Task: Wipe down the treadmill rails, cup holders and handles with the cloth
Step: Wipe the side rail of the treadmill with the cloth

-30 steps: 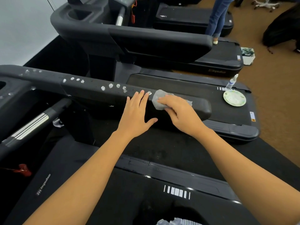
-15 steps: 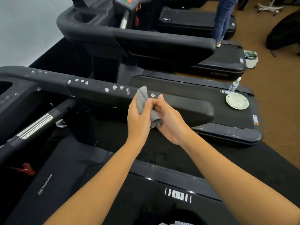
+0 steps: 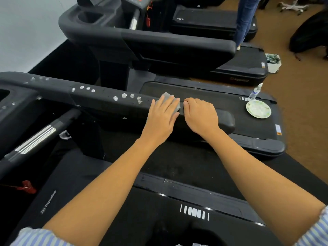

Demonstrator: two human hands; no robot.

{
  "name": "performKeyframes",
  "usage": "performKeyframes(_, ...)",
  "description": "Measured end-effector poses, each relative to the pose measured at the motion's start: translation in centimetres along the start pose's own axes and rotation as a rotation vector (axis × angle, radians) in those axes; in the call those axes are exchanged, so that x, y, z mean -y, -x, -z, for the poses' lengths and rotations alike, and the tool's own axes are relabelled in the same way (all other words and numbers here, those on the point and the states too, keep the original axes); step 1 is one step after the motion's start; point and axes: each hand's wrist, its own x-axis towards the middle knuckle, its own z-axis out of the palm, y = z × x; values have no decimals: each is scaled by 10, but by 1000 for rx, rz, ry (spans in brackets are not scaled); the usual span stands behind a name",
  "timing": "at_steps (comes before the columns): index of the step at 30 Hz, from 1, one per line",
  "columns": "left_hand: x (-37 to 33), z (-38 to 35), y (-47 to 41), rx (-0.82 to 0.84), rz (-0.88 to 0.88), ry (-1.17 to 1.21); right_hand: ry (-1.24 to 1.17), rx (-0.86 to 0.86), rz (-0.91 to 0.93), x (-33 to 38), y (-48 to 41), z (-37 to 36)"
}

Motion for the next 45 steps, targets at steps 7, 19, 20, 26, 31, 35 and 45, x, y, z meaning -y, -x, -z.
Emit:
performKeyframes(7,26,10,1,-12,-92,-107,46,-31,3,0,0,-2)
performKeyframes(19,-2,-4,3,-73,-99,9,90,-121,31,1,3,-9)
performKeyframes(20,2,-3,4,-63,-117,-31,87,-120,22,1,3,-8)
performKeyframes(26,39,9,7,-19,-112,-121,73,-79,6,0,2,-9)
performKeyframes(31,28,7,11,-125,-9,-61,65,-88,9,-1,2,-9)
performKeyframes(35,14,-14,29,-157,-83,-201,61,-120,7,0,2,-13)
performKeyframes(45,62,-19,44,-179,-245,-448,81,-120,14,-2,1,-13)
